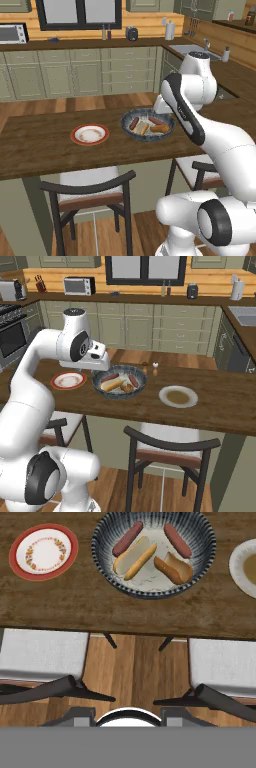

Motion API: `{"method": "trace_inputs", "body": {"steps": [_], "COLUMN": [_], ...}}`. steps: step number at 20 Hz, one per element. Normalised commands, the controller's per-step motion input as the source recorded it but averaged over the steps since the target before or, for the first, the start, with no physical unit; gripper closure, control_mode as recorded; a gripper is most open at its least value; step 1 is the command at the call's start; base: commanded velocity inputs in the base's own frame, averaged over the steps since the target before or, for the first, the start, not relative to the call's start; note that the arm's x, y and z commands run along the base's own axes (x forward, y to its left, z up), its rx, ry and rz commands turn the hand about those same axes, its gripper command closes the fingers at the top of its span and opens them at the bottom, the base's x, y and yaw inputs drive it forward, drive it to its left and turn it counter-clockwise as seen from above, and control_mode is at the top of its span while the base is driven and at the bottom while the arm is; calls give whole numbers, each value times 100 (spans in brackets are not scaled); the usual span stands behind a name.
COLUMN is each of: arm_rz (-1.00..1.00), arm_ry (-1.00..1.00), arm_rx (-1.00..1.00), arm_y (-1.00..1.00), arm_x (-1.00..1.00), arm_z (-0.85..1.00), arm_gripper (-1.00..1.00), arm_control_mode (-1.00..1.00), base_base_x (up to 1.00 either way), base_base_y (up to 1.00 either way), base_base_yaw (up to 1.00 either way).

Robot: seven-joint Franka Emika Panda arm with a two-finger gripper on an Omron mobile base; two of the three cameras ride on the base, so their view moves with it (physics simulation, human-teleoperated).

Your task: Place one bun and one sausage from the bowl on each plate.

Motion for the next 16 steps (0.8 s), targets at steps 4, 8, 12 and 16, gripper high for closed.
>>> {"method": "trace_inputs", "body": {"steps": [4, 8, 12, 16], "arm_rz": [0, 0, 0, 0], "arm_ry": [0, 4, 7, 5], "arm_rx": [0, 0, 0, 0], "arm_y": [-28, -52, -52, -21], "arm_x": [0, 4, 18, 41], "arm_z": [0, 0, 0, -12], "arm_gripper": [-100, -100, -100, -100], "arm_control_mode": [-100, -100, -100, -100], "base_base_x": [0, 0, 0, 0], "base_base_y": [0, 0, 0, 0], "base_base_yaw": [0, 0, 0, 0]}}
